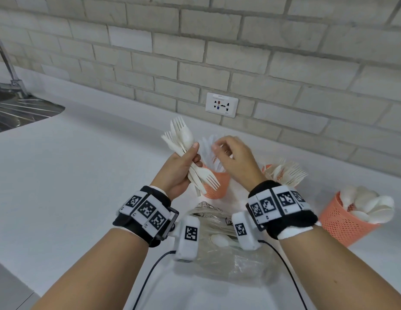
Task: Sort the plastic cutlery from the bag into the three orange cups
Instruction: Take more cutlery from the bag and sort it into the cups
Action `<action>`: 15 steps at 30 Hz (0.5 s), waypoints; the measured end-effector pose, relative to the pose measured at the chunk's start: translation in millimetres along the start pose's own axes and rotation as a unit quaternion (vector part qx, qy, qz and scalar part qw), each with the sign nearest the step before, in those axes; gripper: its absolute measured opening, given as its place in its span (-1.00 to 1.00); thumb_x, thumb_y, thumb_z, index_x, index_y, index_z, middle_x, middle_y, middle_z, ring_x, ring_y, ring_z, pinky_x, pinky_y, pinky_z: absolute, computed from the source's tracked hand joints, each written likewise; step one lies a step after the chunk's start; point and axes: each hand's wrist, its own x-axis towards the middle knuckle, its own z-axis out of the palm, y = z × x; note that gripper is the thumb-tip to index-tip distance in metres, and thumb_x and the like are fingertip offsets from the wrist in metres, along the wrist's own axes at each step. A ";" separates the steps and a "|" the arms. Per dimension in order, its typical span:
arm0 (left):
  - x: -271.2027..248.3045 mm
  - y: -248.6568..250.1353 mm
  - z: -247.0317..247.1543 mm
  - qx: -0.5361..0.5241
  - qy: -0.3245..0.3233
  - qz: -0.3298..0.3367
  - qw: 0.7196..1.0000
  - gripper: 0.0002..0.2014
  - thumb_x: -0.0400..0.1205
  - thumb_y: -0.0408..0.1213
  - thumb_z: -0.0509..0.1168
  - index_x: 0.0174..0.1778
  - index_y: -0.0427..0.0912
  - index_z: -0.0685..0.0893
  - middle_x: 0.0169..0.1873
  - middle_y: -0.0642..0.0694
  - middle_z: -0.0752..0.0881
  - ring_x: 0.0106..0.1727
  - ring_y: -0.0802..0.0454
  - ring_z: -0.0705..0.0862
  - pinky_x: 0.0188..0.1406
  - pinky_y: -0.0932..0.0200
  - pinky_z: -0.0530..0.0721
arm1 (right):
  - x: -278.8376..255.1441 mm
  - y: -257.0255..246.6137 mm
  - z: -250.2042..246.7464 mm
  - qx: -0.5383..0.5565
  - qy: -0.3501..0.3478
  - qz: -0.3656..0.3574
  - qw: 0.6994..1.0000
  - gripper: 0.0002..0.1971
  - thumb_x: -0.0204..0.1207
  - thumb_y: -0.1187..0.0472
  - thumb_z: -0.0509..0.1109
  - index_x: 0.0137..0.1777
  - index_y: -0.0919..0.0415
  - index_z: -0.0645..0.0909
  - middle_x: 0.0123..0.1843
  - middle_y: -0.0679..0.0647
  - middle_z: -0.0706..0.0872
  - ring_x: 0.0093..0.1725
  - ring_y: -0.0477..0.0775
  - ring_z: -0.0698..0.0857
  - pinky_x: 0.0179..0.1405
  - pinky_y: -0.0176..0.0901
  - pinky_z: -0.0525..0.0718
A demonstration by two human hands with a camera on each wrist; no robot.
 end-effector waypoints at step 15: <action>-3.5 2.5 -1.6 0.036 -0.010 -0.004 0.999 -0.80 0.61 -0.15 0.27 -0.31 -0.11 0.51 -0.52 0.04 0.37 -0.54 0.17 0.34 -0.60 0.33 0.44 | -10.4 -11.7 -42.9 0.287 -0.037 0.128 0.949 -0.83 0.51 0.49 0.31 -0.23 0.24 0.55 -0.42 0.13 0.62 -0.59 -0.17 0.61 -0.60 -0.40 0.54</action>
